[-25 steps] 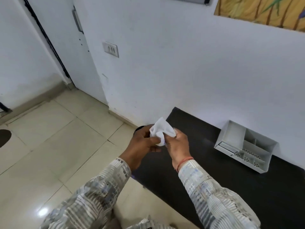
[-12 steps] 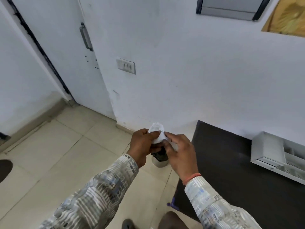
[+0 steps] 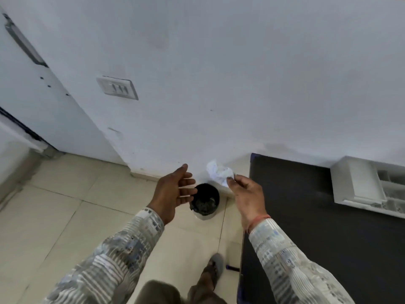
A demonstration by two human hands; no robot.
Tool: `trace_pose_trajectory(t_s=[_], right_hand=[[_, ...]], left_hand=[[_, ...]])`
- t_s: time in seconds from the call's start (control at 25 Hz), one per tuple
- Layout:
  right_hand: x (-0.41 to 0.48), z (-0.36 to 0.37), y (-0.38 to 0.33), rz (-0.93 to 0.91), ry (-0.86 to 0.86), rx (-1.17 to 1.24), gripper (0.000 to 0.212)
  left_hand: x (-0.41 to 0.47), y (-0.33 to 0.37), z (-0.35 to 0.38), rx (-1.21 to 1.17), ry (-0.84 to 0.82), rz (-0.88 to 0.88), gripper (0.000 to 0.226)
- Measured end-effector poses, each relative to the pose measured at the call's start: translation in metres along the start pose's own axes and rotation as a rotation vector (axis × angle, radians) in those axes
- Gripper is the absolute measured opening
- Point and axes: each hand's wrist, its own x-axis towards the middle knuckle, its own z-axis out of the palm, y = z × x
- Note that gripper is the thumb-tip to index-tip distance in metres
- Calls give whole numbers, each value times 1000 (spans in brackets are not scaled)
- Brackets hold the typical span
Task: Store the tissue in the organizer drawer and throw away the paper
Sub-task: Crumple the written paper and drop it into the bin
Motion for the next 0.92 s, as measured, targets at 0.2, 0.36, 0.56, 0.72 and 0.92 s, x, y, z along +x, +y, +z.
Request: trace_pose_trajectory(t_s=[0.2,0.36,0.56,0.72,0.92], right_hand=[[50,31,44,192,52,35,12],[102,51,102,319,104,-42,12],[176,92,196,519,185,-44,5],[236,124,279,665,254,14,18],[292,154,405,776,243,-46,8]], left_hand=[[86,-8,-7,55,27,-87,39],[171,-34,-5,138,21,-188,34],[285,-93,-8,238,3,-318,30],[370,-151,-14,299,-26,-410,28],[450,-219,-36,324,-12,-552,37]])
